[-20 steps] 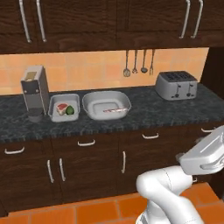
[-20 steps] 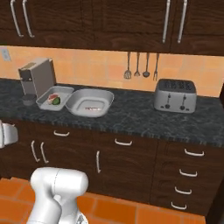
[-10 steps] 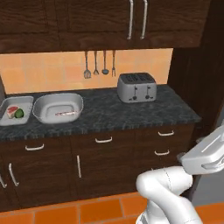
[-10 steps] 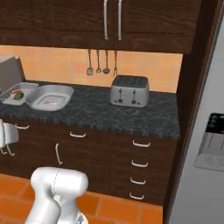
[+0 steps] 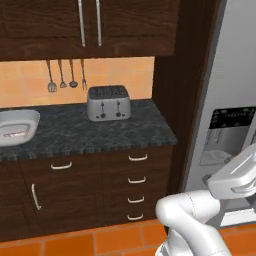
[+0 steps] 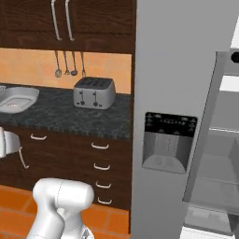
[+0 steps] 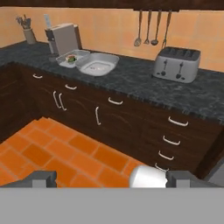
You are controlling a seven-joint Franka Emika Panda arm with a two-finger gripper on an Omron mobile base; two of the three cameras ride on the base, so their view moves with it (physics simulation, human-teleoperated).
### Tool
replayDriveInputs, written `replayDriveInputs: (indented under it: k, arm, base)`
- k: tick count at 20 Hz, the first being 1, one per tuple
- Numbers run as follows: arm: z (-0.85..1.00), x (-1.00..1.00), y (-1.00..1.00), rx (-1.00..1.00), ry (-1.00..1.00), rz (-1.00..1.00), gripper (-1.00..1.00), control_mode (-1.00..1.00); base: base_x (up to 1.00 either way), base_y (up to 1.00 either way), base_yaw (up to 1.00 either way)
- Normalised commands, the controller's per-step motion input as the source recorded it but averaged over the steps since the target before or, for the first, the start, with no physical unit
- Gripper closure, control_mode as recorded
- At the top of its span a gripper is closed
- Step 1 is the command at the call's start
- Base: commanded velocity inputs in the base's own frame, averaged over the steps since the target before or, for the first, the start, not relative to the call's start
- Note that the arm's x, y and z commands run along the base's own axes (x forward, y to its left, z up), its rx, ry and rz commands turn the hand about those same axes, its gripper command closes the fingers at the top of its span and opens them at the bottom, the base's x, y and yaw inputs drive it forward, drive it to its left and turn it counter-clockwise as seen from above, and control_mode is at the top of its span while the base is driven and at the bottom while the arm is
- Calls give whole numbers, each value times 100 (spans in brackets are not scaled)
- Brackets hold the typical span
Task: Place one avocado and one steak in each tupperware on the nearby counter, to pack two identical lunches.
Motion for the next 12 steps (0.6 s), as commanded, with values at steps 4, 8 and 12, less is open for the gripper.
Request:
replayDriveInputs:
  k: [4, 8, 12]
  arm:
    - [0, 0, 0, 0, 0, 0, -100, 100]
    - [0, 0, 0, 0, 0, 0, -100, 100]
    - [0, 0, 0, 0, 0, 0, -100, 100]
  base:
    - [-6, -86, 0]
    - [-1, -76, -1]
    - [0, -76, -2]
